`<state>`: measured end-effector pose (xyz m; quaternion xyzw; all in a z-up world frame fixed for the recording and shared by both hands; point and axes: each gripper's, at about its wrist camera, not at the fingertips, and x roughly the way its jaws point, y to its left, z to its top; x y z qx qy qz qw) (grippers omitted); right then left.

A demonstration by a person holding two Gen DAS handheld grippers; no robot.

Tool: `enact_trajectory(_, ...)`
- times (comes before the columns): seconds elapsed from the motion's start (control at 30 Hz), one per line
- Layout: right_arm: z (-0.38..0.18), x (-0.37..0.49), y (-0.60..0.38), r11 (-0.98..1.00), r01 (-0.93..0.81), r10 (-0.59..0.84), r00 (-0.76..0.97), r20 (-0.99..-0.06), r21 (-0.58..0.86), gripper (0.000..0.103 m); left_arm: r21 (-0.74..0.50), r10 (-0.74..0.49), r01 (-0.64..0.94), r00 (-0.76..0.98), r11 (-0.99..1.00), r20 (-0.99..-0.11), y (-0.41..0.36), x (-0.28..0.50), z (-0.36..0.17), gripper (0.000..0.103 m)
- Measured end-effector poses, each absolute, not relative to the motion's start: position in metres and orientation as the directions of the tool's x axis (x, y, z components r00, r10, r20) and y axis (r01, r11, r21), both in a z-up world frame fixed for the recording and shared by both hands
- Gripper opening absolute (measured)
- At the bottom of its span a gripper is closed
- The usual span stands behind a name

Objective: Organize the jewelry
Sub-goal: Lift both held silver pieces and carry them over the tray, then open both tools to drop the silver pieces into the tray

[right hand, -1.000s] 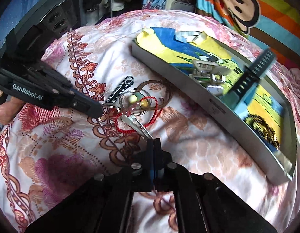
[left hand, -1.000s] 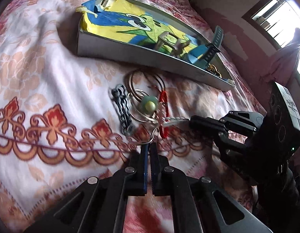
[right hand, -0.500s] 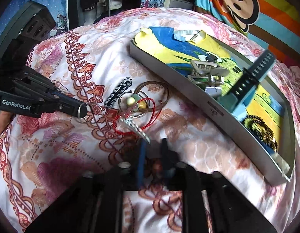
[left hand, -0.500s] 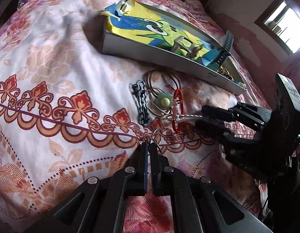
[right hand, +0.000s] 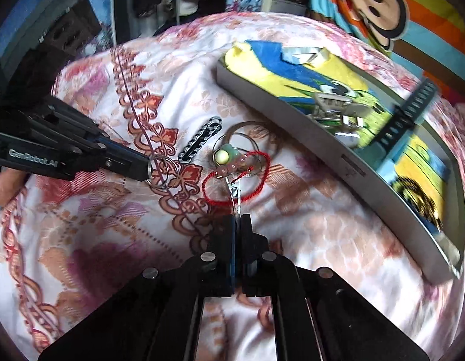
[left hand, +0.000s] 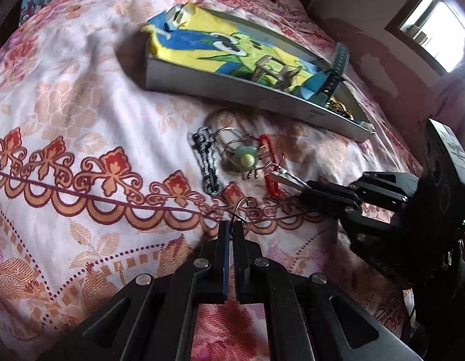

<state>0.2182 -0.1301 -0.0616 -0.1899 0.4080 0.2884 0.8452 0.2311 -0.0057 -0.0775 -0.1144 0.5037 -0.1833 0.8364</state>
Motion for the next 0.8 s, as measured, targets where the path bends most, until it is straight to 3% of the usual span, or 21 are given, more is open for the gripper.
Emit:
enact_trajectory(0.2,-0.043,0.198,-0.163,0.825,-0.565,0.351,0.56,-0.751,-0.035,0.003,-0.338,-0.405,0.224,0.475,0.914,-0.781,-0.015,0.223,-0.055,0.003)
enact_trajectory(0.6,-0.002,0.229,-0.244,0.95,-0.297,0.302,0.781,-0.547,0.101,0.003,-0.326,-0.368,0.186,0.624,0.927,-0.69,-0.05,0.259,0.002,0.003)
enact_trajectory(0.8,-0.01,0.267,-0.258,0.96,-0.233,0.279,0.791,-0.545,0.154,0.003,-0.331,-0.296,0.083,0.679,0.94,-0.672,-0.054,0.307,0.002,0.003)
